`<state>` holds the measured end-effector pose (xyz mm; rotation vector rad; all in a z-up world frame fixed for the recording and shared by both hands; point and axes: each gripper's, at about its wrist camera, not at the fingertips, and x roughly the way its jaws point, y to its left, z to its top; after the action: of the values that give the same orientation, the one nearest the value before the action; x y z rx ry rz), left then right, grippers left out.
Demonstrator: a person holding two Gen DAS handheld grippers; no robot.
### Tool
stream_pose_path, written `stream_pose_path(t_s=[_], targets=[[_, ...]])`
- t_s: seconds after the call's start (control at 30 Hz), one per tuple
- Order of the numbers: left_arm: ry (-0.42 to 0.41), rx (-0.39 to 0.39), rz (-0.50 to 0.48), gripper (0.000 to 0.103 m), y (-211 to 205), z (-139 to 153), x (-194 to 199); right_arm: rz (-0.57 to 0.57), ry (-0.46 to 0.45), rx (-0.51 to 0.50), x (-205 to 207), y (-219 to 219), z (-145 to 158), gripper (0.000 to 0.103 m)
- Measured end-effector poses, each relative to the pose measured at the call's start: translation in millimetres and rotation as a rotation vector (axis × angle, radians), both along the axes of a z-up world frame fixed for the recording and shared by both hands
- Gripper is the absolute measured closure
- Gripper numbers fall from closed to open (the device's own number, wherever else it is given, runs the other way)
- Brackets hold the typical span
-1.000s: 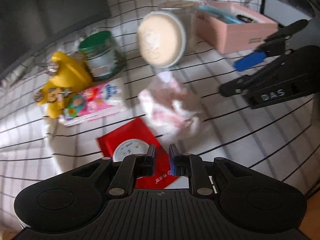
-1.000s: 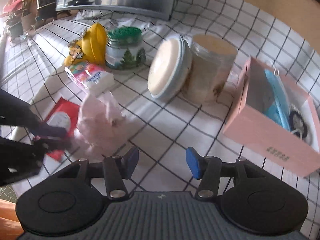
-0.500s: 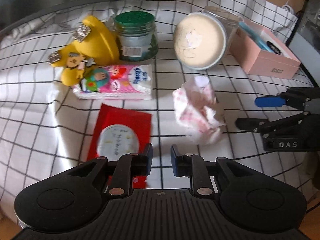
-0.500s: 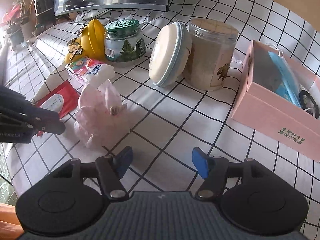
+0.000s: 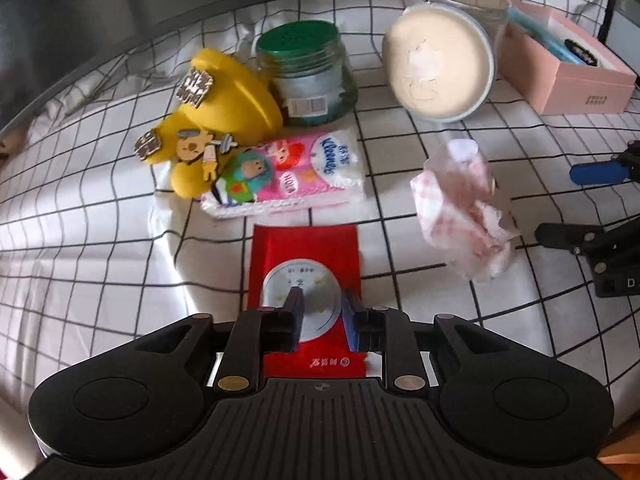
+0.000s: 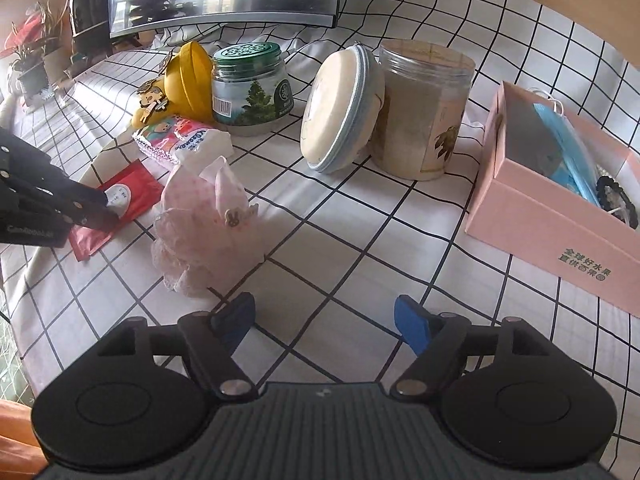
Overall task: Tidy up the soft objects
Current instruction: 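Grasp the red sachet with the left gripper while the right gripper grasps the crumpled pink tissue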
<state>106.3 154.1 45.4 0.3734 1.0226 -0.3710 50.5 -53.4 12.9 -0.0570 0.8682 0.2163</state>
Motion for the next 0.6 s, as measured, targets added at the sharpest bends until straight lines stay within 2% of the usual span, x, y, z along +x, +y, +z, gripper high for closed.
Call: stream_pose_path(t_s=[0.03,0.1,0.13,0.2,0.23,0.37,0.47,0.6], targets=[[0.008,-0.016,-0.001,0.073,-0.1,0.6,0.2,0.000,-0.001,0.000,-0.5,0.1,-0.2,0.025],[0.031,-0.056,-0.007,0.052,-0.9,0.9,1.3,0.000,-0.001,0.000,-0.1,0.0,0.0,0.024],[0.042,-0.071,-0.013,0.047,-1.4,0.8,1.0,-0.001,-0.001,0.000,-0.3,0.2,-0.1,0.023],[0.057,-0.082,-0.036,0.030,-6.2,-2.0,0.3,0.000,-0.001,0.000,0.3,-0.3,-0.1,0.023],[0.060,-0.081,-0.047,0.027,-8.1,-3.9,0.6,0.001,-0.002,0.000,0.2,-0.3,-0.2,0.022],[0.023,-0.121,-0.065,0.033,-5.9,2.2,-1.2,0.001,-0.005,0.005,-3.2,1.3,-1.7,0.019],[-0.058,-0.060,-0.026,0.034,2.2,7.0,0.6,0.003,-0.009,0.010,-5.3,2.8,-3.4,0.014],[-0.015,-0.058,0.022,0.034,13.4,-4.7,13.5,0.018,-0.005,0.010,-6.3,6.2,-5.8,0.004]])
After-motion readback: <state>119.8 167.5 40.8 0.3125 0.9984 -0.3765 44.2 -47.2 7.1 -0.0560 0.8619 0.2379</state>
